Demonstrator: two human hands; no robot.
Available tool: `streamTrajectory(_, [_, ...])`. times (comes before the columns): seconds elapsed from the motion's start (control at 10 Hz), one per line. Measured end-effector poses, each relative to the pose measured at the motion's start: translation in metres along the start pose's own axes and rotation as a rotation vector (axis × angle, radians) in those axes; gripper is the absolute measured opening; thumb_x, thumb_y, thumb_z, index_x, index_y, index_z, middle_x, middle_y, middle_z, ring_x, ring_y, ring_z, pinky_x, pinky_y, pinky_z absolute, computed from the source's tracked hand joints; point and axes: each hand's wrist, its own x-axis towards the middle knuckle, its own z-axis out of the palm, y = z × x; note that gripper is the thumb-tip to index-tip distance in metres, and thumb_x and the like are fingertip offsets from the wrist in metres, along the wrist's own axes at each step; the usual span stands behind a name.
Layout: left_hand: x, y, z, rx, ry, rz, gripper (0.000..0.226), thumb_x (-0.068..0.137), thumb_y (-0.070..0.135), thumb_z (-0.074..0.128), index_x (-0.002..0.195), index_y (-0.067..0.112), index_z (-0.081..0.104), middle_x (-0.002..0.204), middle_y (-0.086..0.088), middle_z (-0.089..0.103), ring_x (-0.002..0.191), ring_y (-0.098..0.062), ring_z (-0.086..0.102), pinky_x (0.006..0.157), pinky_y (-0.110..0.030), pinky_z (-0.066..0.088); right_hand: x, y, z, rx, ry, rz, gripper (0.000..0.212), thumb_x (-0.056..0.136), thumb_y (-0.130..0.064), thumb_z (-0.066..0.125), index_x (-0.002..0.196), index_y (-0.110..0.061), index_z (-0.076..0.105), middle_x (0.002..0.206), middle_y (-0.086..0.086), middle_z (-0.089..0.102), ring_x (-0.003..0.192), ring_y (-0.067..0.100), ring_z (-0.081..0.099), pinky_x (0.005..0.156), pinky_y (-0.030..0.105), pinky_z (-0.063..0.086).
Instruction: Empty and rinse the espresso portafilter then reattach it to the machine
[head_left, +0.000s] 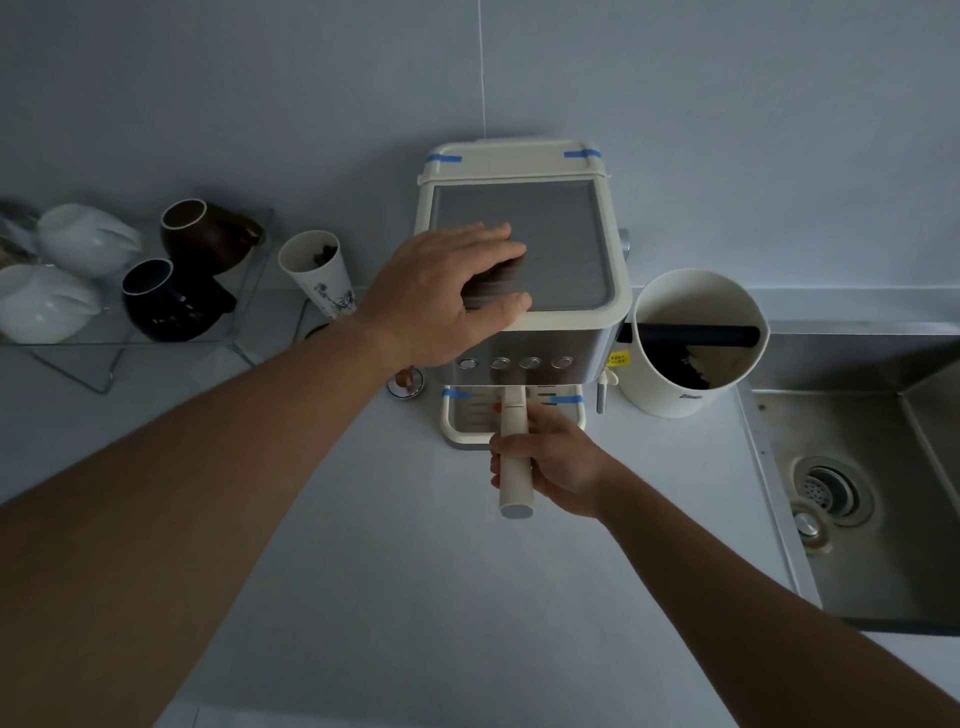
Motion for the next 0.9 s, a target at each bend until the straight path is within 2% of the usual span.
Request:
streamTrajectory(0.2, [-0.001,0.002,0.0,-0.003,0.014,0.004,0.067,0.085,0.063,0.042,0.14,0.026,0.048,0.151,0.0,0.045,0.141,-0.017,0.039,0.113,-0.05,0.031,-0.011,0.003,0.003,0.053,0.074,-0.01,0.041,0.089,-0.001,0.064,0.123,-0.02,0.052,0.111,0.019,0.06,0.093,0.029,0.064,0.082,0.046,0.059])
streamTrajectory(0.3, [-0.001,0.002,0.0,0.006,0.005,0.0,0.066,0.086,0.063,0.041,0.141,0.027,0.047,0.152,0.001,0.044,0.141,-0.017,0.038,0.113,-0.05,0.031,-0.017,0.002,0.002,0.056,0.105,-0.011,0.036,0.091,-0.001,0.062,0.121,-0.018,0.055,0.111,0.015,0.063,0.098,0.03,0.065,0.092,0.049,0.056])
streamTrajectory(0.4, [-0.001,0.002,-0.001,0.018,0.0,-0.002,0.067,0.086,0.063,0.038,0.142,0.028,0.046,0.153,0.002,0.042,0.142,-0.016,0.036,0.115,-0.048,0.029,-0.022,0.0,0.001,0.037,0.168,0.014,0.042,0.09,-0.002,0.062,0.13,-0.013,0.055,0.123,0.014,0.06,0.113,0.034,0.061,0.101,0.051,0.05])
streamTrajectory(0.5, [-0.002,0.004,-0.002,0.025,-0.018,-0.007,0.067,0.086,0.064,0.036,0.143,0.029,0.044,0.154,0.003,0.04,0.143,-0.016,0.035,0.115,-0.047,0.028,-0.032,-0.004,0.002,0.063,0.203,0.027,0.035,0.091,-0.003,0.062,0.123,-0.016,0.057,0.125,0.013,0.061,0.116,0.033,0.059,0.098,0.046,0.051])
streamTrajectory(0.7, [-0.001,0.008,-0.011,0.014,-0.107,-0.031,0.062,0.09,0.057,0.043,0.145,0.029,0.039,0.157,0.005,0.034,0.145,-0.014,0.029,0.116,-0.041,0.024,-0.062,-0.016,-0.006,0.075,0.241,0.006,0.034,0.091,-0.013,0.066,0.124,-0.008,0.06,0.114,0.013,0.074,0.104,0.028,0.072,0.086,0.037,0.059])
streamTrajectory(0.8, [0.0,0.013,-0.018,-0.053,-0.161,-0.072,0.061,0.09,0.055,0.05,0.145,0.03,0.041,0.158,0.006,0.033,0.145,-0.012,0.028,0.117,-0.038,0.024,-0.083,-0.035,-0.01,0.145,0.232,-0.077,0.025,0.094,-0.012,0.059,0.118,-0.007,0.065,0.108,0.013,0.077,0.104,0.03,0.072,0.09,0.04,0.058])
streamTrajectory(0.9, [-0.007,0.025,-0.03,-0.302,-0.128,-0.164,0.039,0.087,0.041,0.063,0.124,0.028,0.064,0.14,0.005,0.057,0.127,-0.009,0.052,0.109,-0.033,0.039,-0.106,-0.055,-0.011,0.202,0.259,-0.169,0.025,0.098,-0.015,0.053,0.117,-0.008,0.068,0.111,0.011,0.077,0.101,0.026,0.074,0.09,0.041,0.057])
